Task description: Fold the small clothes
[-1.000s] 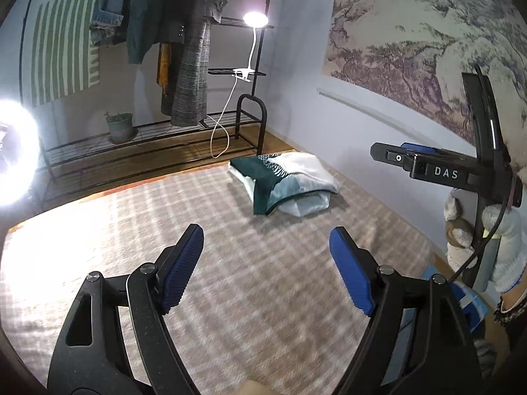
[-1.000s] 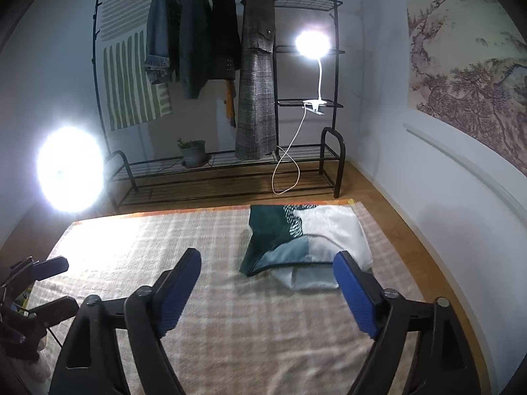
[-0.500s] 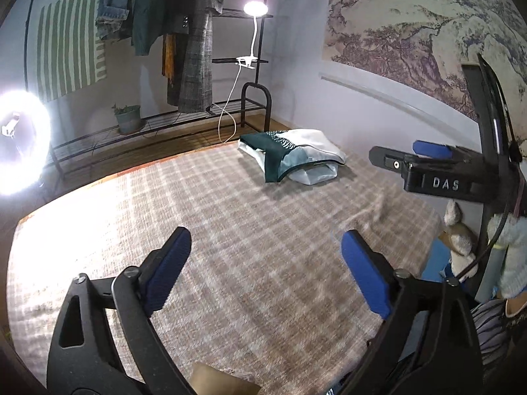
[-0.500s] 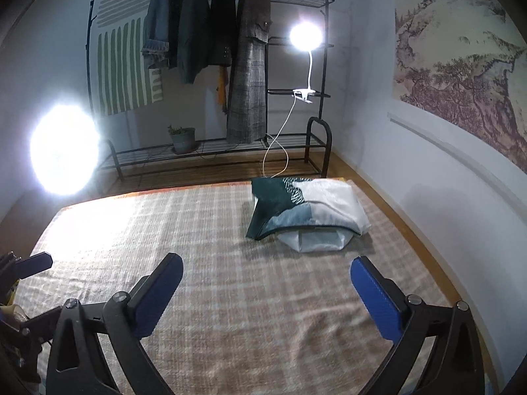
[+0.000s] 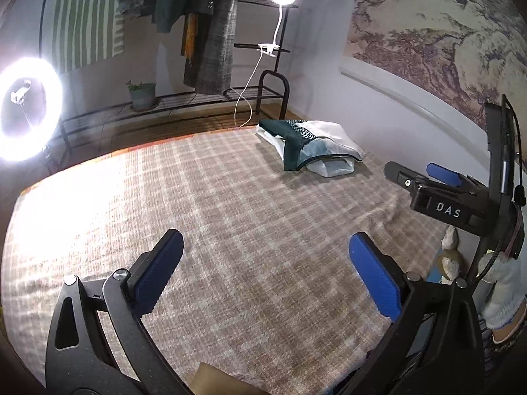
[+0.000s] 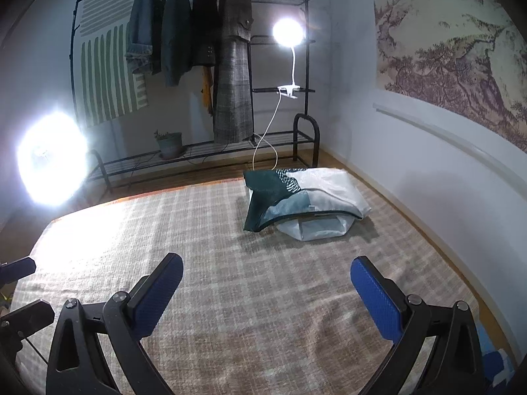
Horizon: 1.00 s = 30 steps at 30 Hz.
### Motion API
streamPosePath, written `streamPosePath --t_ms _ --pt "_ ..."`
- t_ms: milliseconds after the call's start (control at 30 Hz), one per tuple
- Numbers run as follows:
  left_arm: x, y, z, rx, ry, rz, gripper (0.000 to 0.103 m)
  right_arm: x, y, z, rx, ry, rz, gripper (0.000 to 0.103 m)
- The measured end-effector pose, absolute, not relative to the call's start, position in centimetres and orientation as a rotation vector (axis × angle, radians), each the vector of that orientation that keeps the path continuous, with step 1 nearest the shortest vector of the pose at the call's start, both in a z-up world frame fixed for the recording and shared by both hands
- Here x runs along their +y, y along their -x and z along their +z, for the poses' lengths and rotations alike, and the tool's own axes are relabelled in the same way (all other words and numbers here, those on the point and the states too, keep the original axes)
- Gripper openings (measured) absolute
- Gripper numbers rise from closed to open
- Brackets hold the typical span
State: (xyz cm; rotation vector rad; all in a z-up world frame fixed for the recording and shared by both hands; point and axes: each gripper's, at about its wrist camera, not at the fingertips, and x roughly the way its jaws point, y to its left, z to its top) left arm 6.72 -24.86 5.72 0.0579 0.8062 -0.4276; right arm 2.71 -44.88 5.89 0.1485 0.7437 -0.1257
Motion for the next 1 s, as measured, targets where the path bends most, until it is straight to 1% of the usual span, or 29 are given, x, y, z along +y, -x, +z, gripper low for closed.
streamPosePath --t_ms 367,1000 --pt "-24.4 -6.9 4.7 0.824 -0.079 -0.381 0.103 -44.1 -2.8 5.9 0.721 -0.143 -0.118 0.103" --pt "-24.6 -6.8 4.9 0.82 -0.08 -0.396 0.103 -43.2 -2.6 6.1 0.695 -0.103 -0.099 0.103"
